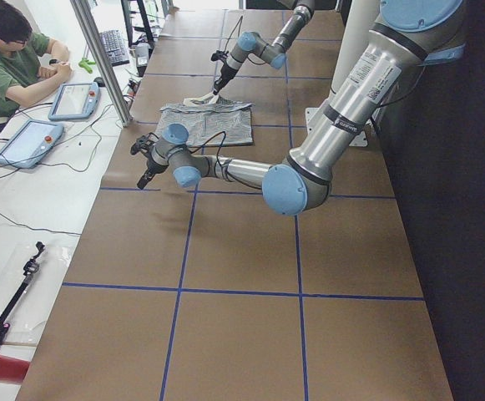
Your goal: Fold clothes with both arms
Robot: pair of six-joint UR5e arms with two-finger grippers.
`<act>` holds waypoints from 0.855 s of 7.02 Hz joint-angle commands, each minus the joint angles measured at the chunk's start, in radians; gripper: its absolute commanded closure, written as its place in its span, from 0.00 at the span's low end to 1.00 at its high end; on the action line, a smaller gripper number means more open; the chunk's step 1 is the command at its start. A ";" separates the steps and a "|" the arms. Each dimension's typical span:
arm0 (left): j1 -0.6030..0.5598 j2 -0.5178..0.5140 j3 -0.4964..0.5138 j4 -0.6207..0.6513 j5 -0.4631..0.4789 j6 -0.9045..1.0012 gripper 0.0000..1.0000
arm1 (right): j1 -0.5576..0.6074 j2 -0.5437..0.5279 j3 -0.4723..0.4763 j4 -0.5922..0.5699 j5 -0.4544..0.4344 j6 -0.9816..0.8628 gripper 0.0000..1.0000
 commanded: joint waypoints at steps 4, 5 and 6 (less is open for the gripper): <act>0.017 0.002 -0.010 0.001 0.000 -0.021 0.00 | -0.019 -0.036 0.166 -0.134 0.031 -0.189 0.00; 0.015 0.002 -0.011 0.001 0.000 -0.021 0.00 | -0.036 -0.025 0.217 -0.210 0.020 -0.227 0.00; 0.015 0.002 -0.011 0.001 0.000 -0.021 0.00 | -0.095 -0.027 0.238 -0.241 -0.011 -0.279 0.00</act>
